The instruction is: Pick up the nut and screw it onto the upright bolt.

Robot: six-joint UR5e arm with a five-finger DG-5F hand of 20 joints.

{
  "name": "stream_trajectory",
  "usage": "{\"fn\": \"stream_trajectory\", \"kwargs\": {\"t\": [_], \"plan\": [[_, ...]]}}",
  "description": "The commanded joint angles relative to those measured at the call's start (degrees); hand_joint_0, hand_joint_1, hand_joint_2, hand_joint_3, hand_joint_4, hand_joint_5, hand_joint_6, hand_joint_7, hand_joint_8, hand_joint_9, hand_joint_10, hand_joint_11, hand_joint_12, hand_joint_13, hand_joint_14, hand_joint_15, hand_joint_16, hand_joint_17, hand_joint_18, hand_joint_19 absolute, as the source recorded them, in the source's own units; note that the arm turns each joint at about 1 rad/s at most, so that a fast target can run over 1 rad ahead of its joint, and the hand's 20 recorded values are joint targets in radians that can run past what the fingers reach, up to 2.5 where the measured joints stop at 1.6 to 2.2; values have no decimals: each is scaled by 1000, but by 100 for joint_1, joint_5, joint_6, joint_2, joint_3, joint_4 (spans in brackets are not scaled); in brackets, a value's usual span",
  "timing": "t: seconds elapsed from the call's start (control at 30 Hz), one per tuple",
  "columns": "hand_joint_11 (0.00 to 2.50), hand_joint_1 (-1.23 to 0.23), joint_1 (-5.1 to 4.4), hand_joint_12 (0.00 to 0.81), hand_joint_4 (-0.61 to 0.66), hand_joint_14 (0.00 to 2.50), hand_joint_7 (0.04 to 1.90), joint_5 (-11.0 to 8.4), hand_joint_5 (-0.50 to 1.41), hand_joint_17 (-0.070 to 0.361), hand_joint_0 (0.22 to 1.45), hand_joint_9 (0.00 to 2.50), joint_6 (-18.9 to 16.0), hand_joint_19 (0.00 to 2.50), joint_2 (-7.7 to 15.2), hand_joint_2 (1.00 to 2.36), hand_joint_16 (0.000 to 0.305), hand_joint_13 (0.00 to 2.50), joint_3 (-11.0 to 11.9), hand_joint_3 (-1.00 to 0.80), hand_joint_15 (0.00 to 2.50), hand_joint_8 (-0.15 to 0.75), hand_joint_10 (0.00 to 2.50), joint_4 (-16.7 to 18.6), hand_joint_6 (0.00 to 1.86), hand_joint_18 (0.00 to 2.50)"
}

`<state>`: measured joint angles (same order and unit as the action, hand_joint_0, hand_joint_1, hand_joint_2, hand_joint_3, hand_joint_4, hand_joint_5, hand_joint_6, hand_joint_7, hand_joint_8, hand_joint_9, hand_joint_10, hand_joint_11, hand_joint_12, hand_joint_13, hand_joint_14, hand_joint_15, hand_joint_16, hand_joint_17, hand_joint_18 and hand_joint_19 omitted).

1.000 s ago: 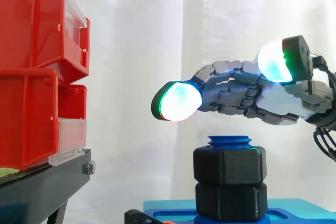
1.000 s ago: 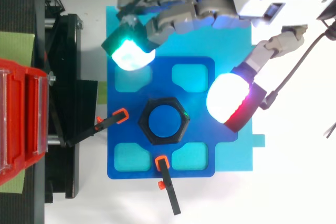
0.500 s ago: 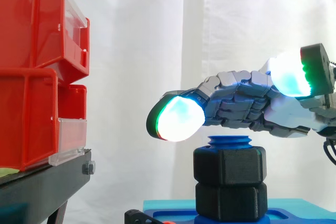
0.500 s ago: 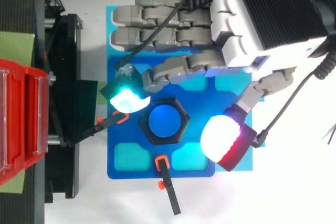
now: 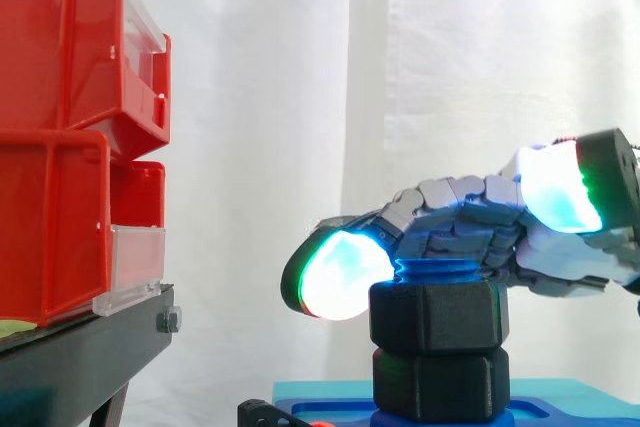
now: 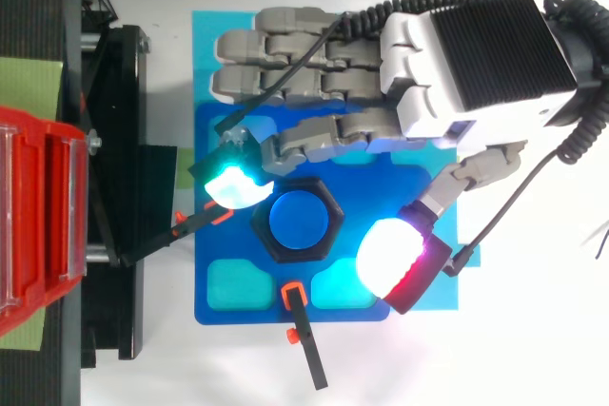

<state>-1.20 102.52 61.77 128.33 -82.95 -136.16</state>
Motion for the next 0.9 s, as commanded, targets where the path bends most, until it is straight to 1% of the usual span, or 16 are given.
{"fn": "stream_trajectory", "kwargs": {"t": [0.0,0.17,0.37,0.4,0.43,0.5,0.57,0.67,0.83,0.87], "plan": [[0,-82,-29,338,101,0,586,-118,-244,108,430,0,-7,0,-1,1000,48,0,-89,-500,0,186,0,186,501,0],[0,-86,-29,335,121,0,620,-100,-236,108,432,0,-7,0,-1,1000,48,0,-89,-500,0,196,0,212,501,0],[0,-119,-29,333,180,0,698,-91,-200,104,450,0,-7,0,-1,1000,46,0,-89,-500,0,216,0,291,502,0],[0,-124,-29,332,200,0,722,-100,-187,103,453,13,-7,0,-1,1000,46,0,-89,-500,0,220,0,300,502,0],[0,-156,-29,333,221,0,740,-100,-168,105,460,85,-7,0,-1,1000,47,0,-89,-500,0,232,0,309,502,0],[0,-161,-38,330,234,0,783,-109,-151,105,466,131,-7,0,-1,1000,47,0,-89,-500,0,237,0,300,502,0],[0,-180,-38,328,293,0,929,-109,-108,100,474,215,-7,0,-1,1000,45,0,-89,-500,0,251,0,291,503,0],[0,-197,-29,320,294,0,1068,-109,-80,97,484,295,-7,0,-1,1000,43,0,-89,-500,0,260,0,283,503,0],[0,-214,32,312,265,0,1187,-109,-44,94,490,353,2,0,-1,1000,42,0,-89,-500,0,265,0,283,502,0],[0,-223,32,311,264,0,1202,-109,-34,92,491,383,2,0,-1,1000,41,0,-89,-500,0,268,0,274,502,0]]}}
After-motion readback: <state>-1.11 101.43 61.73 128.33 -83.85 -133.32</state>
